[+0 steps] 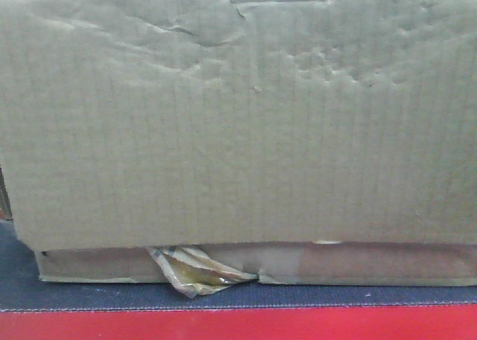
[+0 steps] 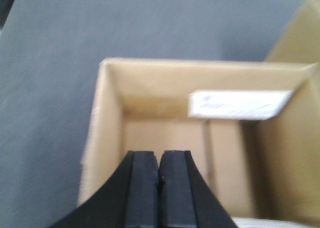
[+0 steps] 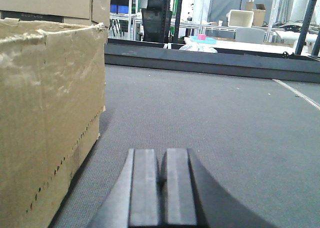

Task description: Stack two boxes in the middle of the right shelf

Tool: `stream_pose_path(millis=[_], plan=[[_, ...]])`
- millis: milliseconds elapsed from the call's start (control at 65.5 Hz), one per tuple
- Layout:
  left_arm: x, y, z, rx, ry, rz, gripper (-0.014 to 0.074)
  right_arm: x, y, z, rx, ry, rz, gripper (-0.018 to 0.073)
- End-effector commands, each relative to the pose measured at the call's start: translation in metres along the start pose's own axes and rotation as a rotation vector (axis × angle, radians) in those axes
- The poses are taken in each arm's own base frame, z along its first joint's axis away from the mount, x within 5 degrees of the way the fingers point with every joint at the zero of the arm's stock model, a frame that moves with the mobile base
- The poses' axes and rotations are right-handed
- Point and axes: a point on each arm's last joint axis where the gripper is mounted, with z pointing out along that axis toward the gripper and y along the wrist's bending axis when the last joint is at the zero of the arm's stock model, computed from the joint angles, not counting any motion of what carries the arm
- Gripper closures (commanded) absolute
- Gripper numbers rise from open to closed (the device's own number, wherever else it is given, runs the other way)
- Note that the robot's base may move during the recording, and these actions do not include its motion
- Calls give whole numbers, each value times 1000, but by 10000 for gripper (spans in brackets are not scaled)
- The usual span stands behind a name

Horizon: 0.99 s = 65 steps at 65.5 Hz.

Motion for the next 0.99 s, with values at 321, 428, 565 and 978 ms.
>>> stream_pose_path(millis=[321, 428, 565, 978], plan=[[-33, 47, 41, 95, 129, 11, 707, -2, 0, 0, 4, -27, -8, 720], [-32, 52, 51, 59, 170, 41, 683, -2, 0, 0, 4, -27, -8, 720], [-27, 53, 62, 68, 225, 46, 491, -2, 0, 0, 4, -27, -8, 720], [-13, 52, 115, 105, 391, 63, 302, -2, 0, 0, 4, -27, -8, 720]])
